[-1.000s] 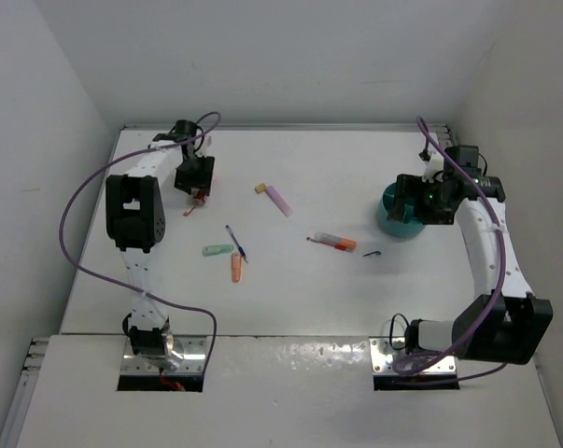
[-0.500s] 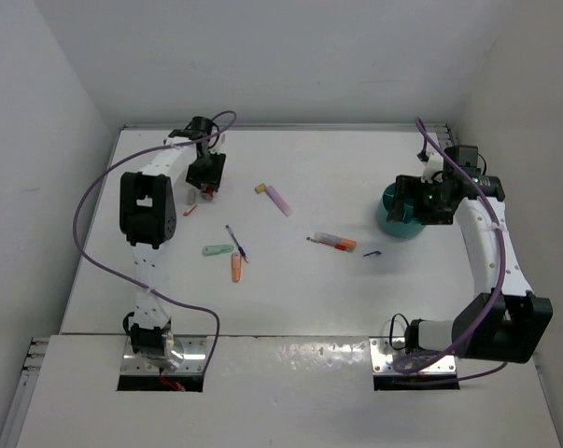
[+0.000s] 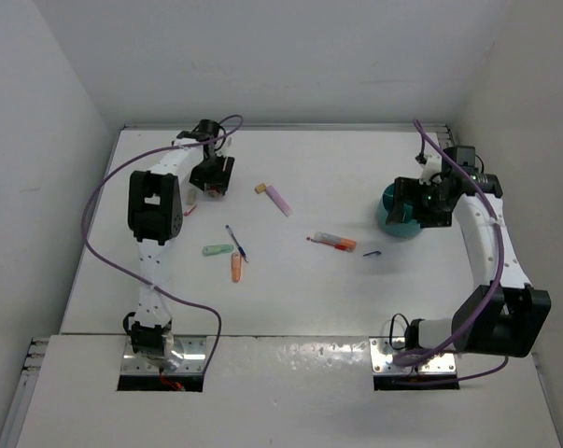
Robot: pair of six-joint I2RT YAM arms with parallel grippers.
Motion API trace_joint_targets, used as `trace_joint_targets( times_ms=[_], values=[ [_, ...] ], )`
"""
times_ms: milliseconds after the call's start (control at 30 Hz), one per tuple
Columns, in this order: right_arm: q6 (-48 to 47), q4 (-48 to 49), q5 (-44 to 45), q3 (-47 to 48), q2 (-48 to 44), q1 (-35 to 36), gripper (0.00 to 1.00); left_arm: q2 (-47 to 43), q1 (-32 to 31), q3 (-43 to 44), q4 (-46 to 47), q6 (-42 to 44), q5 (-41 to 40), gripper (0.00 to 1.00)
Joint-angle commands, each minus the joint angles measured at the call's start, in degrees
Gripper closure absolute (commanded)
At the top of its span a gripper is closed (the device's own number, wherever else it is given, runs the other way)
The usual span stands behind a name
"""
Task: Sort the stationery into containers
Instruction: Pick up the stationery from the center of the board.
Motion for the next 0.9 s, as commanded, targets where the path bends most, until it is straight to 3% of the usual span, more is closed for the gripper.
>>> trace_joint_targets(
  times_ms=[0, 133, 200, 233, 333, 433, 500, 567, 733, 867],
  values=[
    [-0.29, -0.19, -1.21, 2.72, 0.26, -0.25, 0.02, 3.54, -0.60, 0.50, -1.78, 0.52, 0.09, 0.27],
    [-0.20, -0.02, -1.29, 2.63, 0.00, -0.16, 0.03, 3.46, -0.60, 0.51, -1.34, 0.61, 0.61, 0.40],
    [0.06, 0.42, -1.73, 2.63, -0.18, -0.16, 0.05, 2.93, -0.60, -0.02, -0.73, 0.79, 0.70, 0.57],
    [0.24, 0.69, -2.08, 2.55, -0.35, -0.16, 0.05, 1.97, -0.60, -0.28, -0.46, 0.87, 0.79, 0.70],
    [1.38, 2.35, -3.66, 2.55, -1.66, -0.16, 0.05, -4.43, -0.69, -5.80, 3.22, 1.32, 1.50, 0.86],
    [2.79, 5.25, -6.21, 3.86, -3.95, -0.16, 0.04, -20.58, 0.01, -21.34, 17.17, 0.96, 8.77, 0.88],
    [4.19, 7.80, -8.05, 6.57, -5.00, -0.25, 0.04, -34.56, 0.36, -29.34, 29.29, 0.18, 16.67, 0.98],
    [7.35, 12.26, -12.09, 8.60, -6.33, -0.25, 0.03, -45.52, -0.34, -37.88, 36.85, -1.14, 24.91, 1.00],
    [18.33, 27.03, -21.50, 11.86, -8.87, 0.01, 0.04, -58.67, -2.97, -46.93, 44.35, -8.59, 43.39, 1.00],
    [30.36, 41.10, -29.58, 12.22, -9.40, 0.54, 0.06, -67.20, -8.05, -54.59, 58.49, -17.91, 53.06, 1.00]
  ],
)
